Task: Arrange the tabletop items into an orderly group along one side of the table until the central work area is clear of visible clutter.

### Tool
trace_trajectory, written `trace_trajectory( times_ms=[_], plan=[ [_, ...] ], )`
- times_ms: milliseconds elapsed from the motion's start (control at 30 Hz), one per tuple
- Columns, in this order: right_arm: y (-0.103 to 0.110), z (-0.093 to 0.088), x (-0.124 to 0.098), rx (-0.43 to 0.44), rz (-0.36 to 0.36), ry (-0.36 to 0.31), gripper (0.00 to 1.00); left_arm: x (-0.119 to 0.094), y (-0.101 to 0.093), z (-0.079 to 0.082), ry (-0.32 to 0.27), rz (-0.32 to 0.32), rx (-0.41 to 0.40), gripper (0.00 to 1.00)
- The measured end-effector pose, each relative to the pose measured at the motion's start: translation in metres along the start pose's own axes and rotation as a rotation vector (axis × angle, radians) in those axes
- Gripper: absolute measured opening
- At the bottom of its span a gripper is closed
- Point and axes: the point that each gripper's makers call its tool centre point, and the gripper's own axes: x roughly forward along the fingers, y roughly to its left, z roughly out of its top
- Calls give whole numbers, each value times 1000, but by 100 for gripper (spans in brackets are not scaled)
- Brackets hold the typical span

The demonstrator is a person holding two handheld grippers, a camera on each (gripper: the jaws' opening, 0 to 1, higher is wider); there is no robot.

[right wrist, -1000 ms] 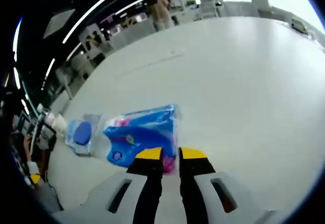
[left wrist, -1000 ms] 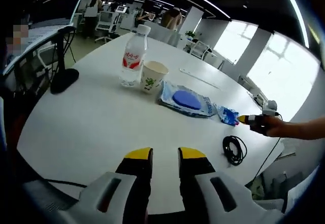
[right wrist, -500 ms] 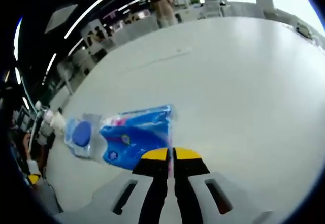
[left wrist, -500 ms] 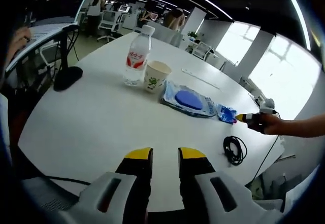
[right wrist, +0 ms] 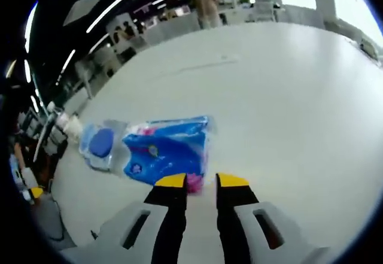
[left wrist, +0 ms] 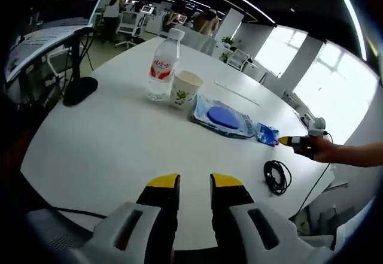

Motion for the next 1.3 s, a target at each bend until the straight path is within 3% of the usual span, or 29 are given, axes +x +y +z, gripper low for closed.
trace_trajectory(
  times_ms=[267,633,700,967,1100,1167,1267,1300],
  plan=[
    [30,-23,-22,-110,56,32,18,3,-4,1,0,-9,2,18],
    [86,-57,-35,-275,209,103,20,6,-10,2,22,-17,75,22],
    [96,-63,-35,-283,274,120,20,5,-12,3,25,-17,98,23],
    [90,-73,-22,-395,277,169,22,-2,-10,6,34,-17,152,26],
    [88,-76,-17,-390,270,178,21,-8,-4,5,35,-6,151,26],
    [89,-77,-16,-394,275,180,18,-9,0,4,35,2,143,25],
    [86,-80,-15,-484,249,187,13,-12,3,5,27,9,128,25],
    [88,-79,-14,-460,261,189,12,-12,3,5,26,10,127,25]
  ],
)
